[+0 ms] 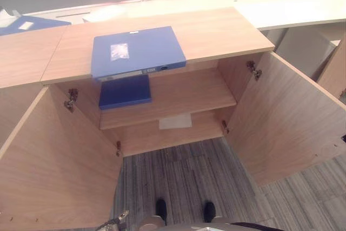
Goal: Put the empty folder in the office cabinet
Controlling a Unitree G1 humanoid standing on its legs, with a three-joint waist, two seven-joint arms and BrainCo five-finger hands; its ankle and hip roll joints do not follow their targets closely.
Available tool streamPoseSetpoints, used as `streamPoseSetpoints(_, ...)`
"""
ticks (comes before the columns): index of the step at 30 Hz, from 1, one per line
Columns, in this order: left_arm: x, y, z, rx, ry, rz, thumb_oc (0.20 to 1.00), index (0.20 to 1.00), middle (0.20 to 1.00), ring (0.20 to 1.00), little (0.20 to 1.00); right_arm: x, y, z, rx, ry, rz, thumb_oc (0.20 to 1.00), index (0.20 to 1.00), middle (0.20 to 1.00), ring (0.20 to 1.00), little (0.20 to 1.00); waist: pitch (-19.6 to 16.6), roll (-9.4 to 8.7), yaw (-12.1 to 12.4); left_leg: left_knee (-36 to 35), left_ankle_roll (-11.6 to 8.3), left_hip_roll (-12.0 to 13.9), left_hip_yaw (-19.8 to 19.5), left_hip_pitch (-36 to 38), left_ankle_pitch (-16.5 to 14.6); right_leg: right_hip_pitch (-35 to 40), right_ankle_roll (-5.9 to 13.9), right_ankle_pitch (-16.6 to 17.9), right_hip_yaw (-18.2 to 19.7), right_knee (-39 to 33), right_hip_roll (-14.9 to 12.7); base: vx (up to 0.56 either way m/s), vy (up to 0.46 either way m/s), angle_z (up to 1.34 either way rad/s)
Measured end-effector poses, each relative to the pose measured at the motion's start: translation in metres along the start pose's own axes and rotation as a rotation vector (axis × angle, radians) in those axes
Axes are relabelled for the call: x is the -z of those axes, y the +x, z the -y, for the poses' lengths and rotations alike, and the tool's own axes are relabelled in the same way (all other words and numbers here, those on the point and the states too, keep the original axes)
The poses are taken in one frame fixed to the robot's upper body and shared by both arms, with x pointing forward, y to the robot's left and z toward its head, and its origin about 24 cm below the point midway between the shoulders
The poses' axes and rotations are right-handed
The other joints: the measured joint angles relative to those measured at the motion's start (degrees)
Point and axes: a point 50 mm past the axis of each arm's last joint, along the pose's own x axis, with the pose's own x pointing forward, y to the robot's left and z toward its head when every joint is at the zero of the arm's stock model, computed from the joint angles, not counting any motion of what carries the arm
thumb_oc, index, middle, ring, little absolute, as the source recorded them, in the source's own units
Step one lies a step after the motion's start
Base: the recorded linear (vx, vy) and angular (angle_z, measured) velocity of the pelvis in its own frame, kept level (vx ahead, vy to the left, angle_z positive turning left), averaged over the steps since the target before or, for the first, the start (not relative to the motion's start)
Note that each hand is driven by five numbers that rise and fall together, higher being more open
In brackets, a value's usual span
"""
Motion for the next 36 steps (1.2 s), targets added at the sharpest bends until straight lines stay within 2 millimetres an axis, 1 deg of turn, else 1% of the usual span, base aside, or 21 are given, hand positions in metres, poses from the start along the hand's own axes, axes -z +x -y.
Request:
streamPoseSetpoints(1, 0.002, 0.000, -0.005, -0.013, 0.000, -0.002, 1.000, 1.000, 1.000, 1.000, 1.000, 0.001, 0.001, -0.002, -0.008, 0.007, 0.000, 1.000, 1.000, 1.000, 1.000, 1.000, -0.25, -0.47, 0.01, 0.00, 0.03, -0.74, 0.08, -0.03, 0.01, -0.12, 0.27, 0.18, 0.47, 0.00, -0.73, 0.02, 0.061, 0.01)
streamPoseSetpoints(2, 0.004, 0.000, -0.009, -0.022, 0.001, 0.002, 1.000, 1.000, 1.000, 1.000, 1.000, 0.005, 0.002, -0.004, -0.016, 0.021, -0.002, 1.000, 1.000, 1.000, 1.000, 1.000, -0.37, -0.63, -0.01, 0.00, 0.17, -1.15, 0.13, -0.07, 0.09, -0.45, 0.32, 0.20, 0.59, 0.00, -1.09, 0.02, 0.069, 0.04)
streamPoseSetpoints(3, 0.006, 0.000, -0.011, -0.026, 0.005, 0.011, 1.000, 1.000, 1.000, 1.000, 1.000, 0.004, 0.003, -0.008, -0.030, 0.028, 0.004, 1.000, 1.000, 1.000, 1.000, 1.000, -0.47, -0.65, 0.03, 0.00, 0.43, -1.27, 0.10, -0.23, 0.25, -0.44, 0.84, 0.53, 0.59, 0.00, -1.23, 0.01, 0.020, 0.04)
streamPoseSetpoints(4, 0.006, 0.000, -0.011, -0.026, 0.005, 0.011, 1.000, 1.000, 1.000, 1.000, 1.000, 0.004, 0.003, -0.008, -0.030, 0.028, 0.004, 1.000, 1.000, 1.000, 1.000, 1.000, -0.47, -0.65, 0.03, 0.00, 0.43, -1.27, 0.10, -0.23, 0.25, -0.44, 0.84, 0.53, 0.59, 0.00, -1.23, 0.01, 0.029, 0.04)
streamPoseSetpoints(6, 0.011, 0.000, -0.011, -0.020, 0.022, 0.016, 1.000, 1.000, 1.000, 1.000, 1.000, 0.002, 0.003, -0.010, -0.034, 0.028, 0.010, 1.000, 1.000, 1.000, 1.000, 1.000, -1.04, -0.38, 0.14, 0.01, 1.13, -1.19, -0.34, -0.20, 0.78, -0.05, 1.50, 0.71, 0.48, -0.01, -0.98, 0.01, 0.029, 0.06)
streamPoseSetpoints(9, 0.012, 0.000, -0.011, -0.015, 0.025, 0.027, 1.000, 1.000, 1.000, 1.000, 1.000, 0.000, 0.004, -0.011, -0.035, 0.022, 0.012, 1.000, 1.000, 1.000, 1.000, 1.000, -1.24, -0.42, 0.30, 0.03, 0.96, -0.79, -0.71, 0.12, 1.02, 0.46, 1.49, 0.42, 0.33, -0.01, -0.51, 0.00, 0.010, 0.05)
streamPoseSetpoints(11, 0.010, 0.000, -0.011, -0.012, 0.025, 0.045, 1.000, 1.000, 1.000, 1.000, 1.000, -0.005, 0.004, -0.015, -0.042, 0.006, 0.021, 1.000, 1.000, 1.000, 1.000, 1.000, -1.76, -0.86, 0.28, 0.20, 0.91, -0.22, -1.03, 0.09, 1.33, 0.50, 1.17, 0.39, 0.21, -0.01, 0.14, 0.00, 0.000, 0.00)
streamPoseSetpoints(13, 0.010, 0.000, -0.011, -0.011, 0.028, 0.047, 1.000, 1.000, 1.000, 1.000, 1.000, -0.005, 0.004, -0.015, -0.043, 0.004, 0.022, 1.000, 1.000, 1.000, 1.000, 1.000, -1.88, -0.93, 0.28, 0.27, 0.92, -0.13, -1.08, 0.10, 1.35, 0.53, 1.09, 0.34, 0.18, -0.01, 0.23, 0.00, 0.000, 0.00)
streamPoseSetpoints(14, 0.010, 0.000, -0.010, 0.002, 0.029, 0.051, 1.000, 1.000, 1.000, 1.000, 1.000, -0.009, 0.003, -0.019, -0.057, -0.011, 0.037, 1.000, 1.000, 1.000, 1.000, 1.000, -2.32, -1.18, 0.24, 0.29, 0.74, 0.36, -1.20, 0.21, 1.40, 0.71, 0.85, 0.20, 0.00, 0.00, 0.64, 0.00, 0.000, 0.00)
streamPoseSetpoints(18, 0.007, 0.000, -0.008, 0.011, 0.029, 0.063, 1.000, 1.000, 1.000, 1.000, 1.000, -0.009, 0.003, -0.019, -0.059, -0.013, 0.038, 1.000, 1.000, 1.000, 1.000, 1.000, -2.43, -1.24, 0.22, 0.02, 0.55, 0.74, -1.30, 0.53, 1.43, 1.15, 0.77, -0.25, -0.24, -0.01, 0.80, 0.00, 0.000, 0.00)
streamPoseSetpoints(20, 0.004, 0.000, -0.008, 0.014, 0.025, 0.086, 1.000, 1.000, 1.000, 1.000, 1.000, -0.009, 0.004, -0.019, -0.058, -0.013, 0.035, 1.000, 1.000, 1.000, 1.000, 1.000, -2.58, -1.19, 0.19, 0.01, 0.58, 1.08, -1.29, 0.87, 1.37, 1.42, 0.51, -0.43, -0.25, -0.01, 1.06, 0.00, -0.002, -0.02)
streamPoseSetpoints(26, 0.001, -0.001, -0.005, 0.031, 0.025, 0.105, 1.000, 1.000, 1.000, 1.000, 1.000, -0.004, 0.004, -0.017, -0.052, -0.014, 0.022, 1.000, 1.000, 1.000, 1.000, 1.000, -5.13, -1.06, 0.20, 0.00, 0.15, 1.93, -1.34, 0.27, 1.66, 1.08, 0.28, -0.58, -0.19, -0.01, 1.86, 0.00, 0.000, 0.00)
streamPoseSetpoints(33, -0.008, -0.002, -0.002, 0.043, 0.018, 0.166, 1.000, 1.000, 1.000, 1.000, 1.000, 0.000, 0.004, -0.014, -0.047, -0.009, 0.012, 1.000, 1.000, 1.000, 1.000, 1.000, -5.63, -1.03, 0.06, 0.00, -0.16, 2.42, -1.31, 0.10, 1.90, 0.28, 0.17, -0.47, 0.30, -0.01, 2.38, 0.00, 0.001, -0.01)
streamPoseSetpoints(35, -0.008, -0.002, -0.002, 0.043, 0.018, 0.166, 1.000, 1.000, 1.000, 1.000, 1.000, 0.000, 0.004, -0.014, -0.047, -0.009, 0.012, 1.000, 1.000, 1.000, 1.000, 1.000, -5.63, -1.03, 0.06, 0.00, -0.16, 2.42, -1.31, 0.10, 1.90, 0.28, 0.17, -0.47, 0.30, -0.01, 2.38, 0.00, 0.000, 0.00)
streamPoseSetpoints(36, -0.015, -0.004, 0.003, 0.061, 0.014, 0.205, 1.000, 1.000, 1.000, 1.000, 1.000, 0.003, 0.004, -0.013, -0.044, -0.006, 0.005, 1.000, 1.000, 1.000, 1.000, 1.000, -5.69, -0.94, 0.07, 0.00, -0.31, 2.59, -1.27, 0.06, 1.99, 0.26, 0.17, -0.47, 0.30, -0.01, 2.52, 0.00, 0.000, 0.00)
